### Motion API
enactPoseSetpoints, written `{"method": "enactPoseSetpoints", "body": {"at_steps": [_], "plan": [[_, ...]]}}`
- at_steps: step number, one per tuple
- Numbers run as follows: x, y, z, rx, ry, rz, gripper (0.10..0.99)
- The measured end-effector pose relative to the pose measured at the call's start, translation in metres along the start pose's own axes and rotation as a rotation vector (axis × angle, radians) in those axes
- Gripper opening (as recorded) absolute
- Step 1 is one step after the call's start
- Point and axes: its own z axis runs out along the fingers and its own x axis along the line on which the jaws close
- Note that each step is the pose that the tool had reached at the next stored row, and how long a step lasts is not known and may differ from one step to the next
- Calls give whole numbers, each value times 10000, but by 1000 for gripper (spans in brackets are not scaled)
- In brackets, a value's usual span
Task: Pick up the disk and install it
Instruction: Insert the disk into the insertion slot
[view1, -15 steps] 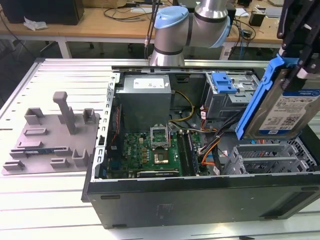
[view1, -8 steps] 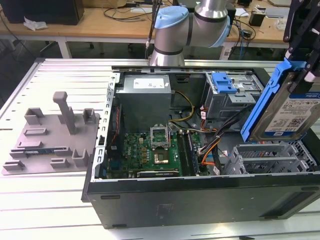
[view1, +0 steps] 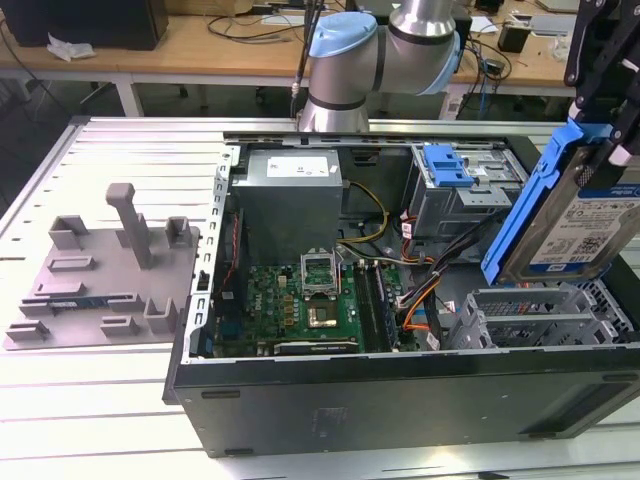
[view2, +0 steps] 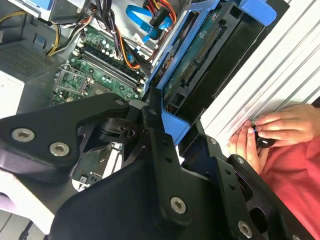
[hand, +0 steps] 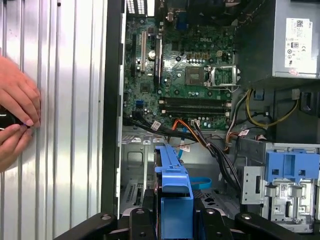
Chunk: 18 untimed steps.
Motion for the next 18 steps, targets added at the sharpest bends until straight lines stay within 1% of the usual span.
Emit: {"method": "enactPoseSetpoints", "body": {"at_steps": [10, 13, 18], "plan": [[12, 0, 5, 0, 0, 1, 369], [14, -14, 6, 0, 0, 4, 369], [27, -15, 17, 3, -1, 137, 369]]}}
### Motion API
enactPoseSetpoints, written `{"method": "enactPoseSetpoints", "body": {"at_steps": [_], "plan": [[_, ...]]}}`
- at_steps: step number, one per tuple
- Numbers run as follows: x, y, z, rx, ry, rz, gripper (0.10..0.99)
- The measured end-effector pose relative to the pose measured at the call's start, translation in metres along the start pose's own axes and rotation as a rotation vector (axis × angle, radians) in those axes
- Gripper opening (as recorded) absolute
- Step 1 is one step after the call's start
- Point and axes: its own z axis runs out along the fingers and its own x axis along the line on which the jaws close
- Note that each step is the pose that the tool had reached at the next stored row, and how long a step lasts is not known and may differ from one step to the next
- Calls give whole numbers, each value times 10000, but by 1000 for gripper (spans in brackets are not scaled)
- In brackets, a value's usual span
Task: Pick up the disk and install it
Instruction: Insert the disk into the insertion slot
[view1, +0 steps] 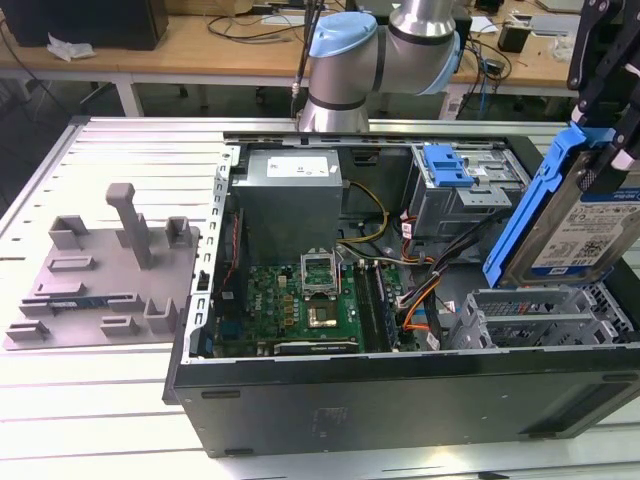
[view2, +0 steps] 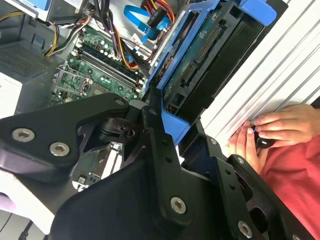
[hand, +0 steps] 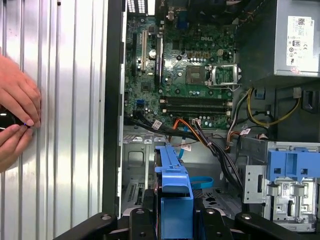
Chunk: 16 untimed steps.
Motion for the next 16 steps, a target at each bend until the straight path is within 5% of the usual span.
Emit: {"method": "enactPoseSetpoints", "body": {"at_steps": [16], "plan": [[11, 0, 41, 3, 2, 120, 369]]}}
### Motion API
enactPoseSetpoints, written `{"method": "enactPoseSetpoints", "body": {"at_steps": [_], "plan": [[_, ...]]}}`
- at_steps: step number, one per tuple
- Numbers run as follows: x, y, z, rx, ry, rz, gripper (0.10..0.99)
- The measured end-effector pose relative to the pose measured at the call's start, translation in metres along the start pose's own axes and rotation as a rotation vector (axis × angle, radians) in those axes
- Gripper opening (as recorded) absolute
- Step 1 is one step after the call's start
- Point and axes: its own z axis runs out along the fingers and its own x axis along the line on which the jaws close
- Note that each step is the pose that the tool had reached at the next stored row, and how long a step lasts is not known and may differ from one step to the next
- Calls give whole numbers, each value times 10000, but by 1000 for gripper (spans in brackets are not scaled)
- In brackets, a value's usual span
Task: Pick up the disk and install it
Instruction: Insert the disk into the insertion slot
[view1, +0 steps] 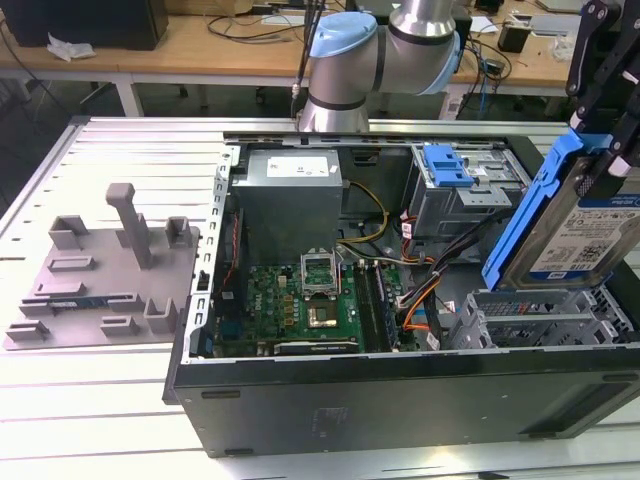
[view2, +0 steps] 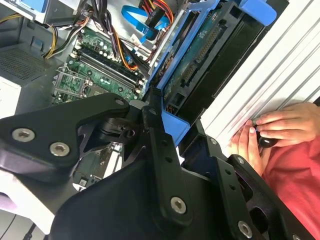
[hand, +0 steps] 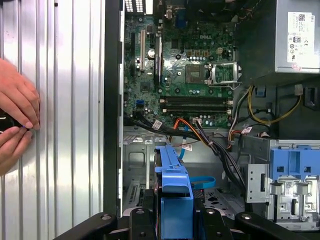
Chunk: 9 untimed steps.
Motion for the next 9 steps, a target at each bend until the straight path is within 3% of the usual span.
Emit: {"method": "enactPoseSetpoints", "body": {"at_steps": [4, 9], "plan": [[4, -1, 14, 5, -1, -21, 369], [9, -1, 31, 86, 0, -33, 369]]}}
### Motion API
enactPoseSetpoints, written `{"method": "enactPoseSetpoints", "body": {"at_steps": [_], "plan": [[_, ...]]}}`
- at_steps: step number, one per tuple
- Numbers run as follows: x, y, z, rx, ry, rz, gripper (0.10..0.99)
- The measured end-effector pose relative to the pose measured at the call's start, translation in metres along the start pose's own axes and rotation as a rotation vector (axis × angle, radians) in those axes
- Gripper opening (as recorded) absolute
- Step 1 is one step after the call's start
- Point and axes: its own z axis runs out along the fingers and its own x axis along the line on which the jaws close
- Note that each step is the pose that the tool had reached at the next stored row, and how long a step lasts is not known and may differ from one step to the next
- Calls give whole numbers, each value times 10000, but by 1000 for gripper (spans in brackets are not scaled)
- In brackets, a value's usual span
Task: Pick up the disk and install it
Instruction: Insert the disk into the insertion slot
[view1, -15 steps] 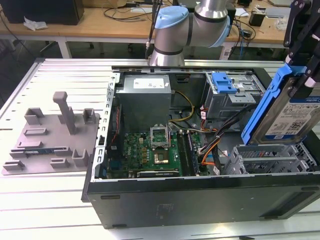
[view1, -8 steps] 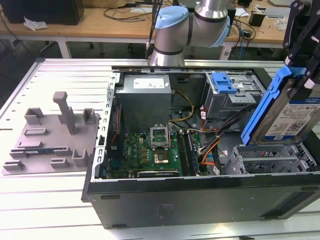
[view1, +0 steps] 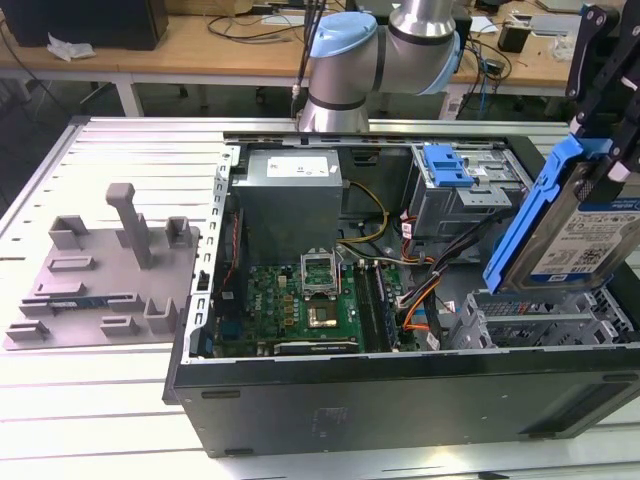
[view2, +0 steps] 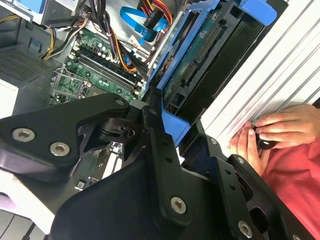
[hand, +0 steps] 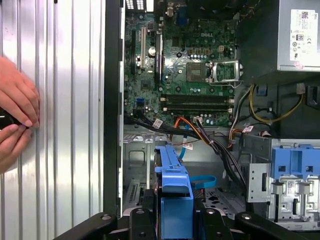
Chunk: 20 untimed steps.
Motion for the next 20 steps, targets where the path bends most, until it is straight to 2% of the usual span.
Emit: {"method": "enactPoseSetpoints", "body": {"at_steps": [20], "plan": [[28, 10, 64, 23, -1, 0, 369]]}}
